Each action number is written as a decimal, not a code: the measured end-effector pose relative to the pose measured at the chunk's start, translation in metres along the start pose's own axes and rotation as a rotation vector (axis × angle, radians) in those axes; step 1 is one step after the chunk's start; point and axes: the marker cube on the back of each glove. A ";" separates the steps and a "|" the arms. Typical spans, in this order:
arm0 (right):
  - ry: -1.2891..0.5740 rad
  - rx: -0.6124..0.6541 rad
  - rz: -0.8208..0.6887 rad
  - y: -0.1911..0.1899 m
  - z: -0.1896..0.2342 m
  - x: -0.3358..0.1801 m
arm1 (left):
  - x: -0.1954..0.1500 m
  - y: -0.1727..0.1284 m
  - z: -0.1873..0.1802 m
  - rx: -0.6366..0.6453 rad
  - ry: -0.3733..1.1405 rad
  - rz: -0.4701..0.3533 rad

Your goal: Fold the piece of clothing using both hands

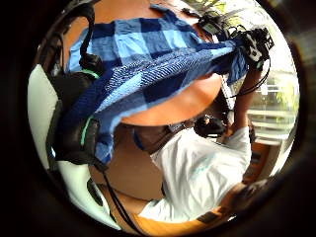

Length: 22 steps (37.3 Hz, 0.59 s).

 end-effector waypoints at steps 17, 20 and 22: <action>-0.242 0.301 0.221 -0.145 0.012 0.061 | -0.062 -0.169 0.070 -0.194 0.098 -0.242; -0.249 0.437 0.249 -0.124 0.009 0.059 | -0.064 -0.168 0.078 -0.071 0.030 -0.315; -0.221 0.496 0.257 -0.113 0.011 0.068 | -0.061 -0.156 0.072 0.030 -0.029 -0.357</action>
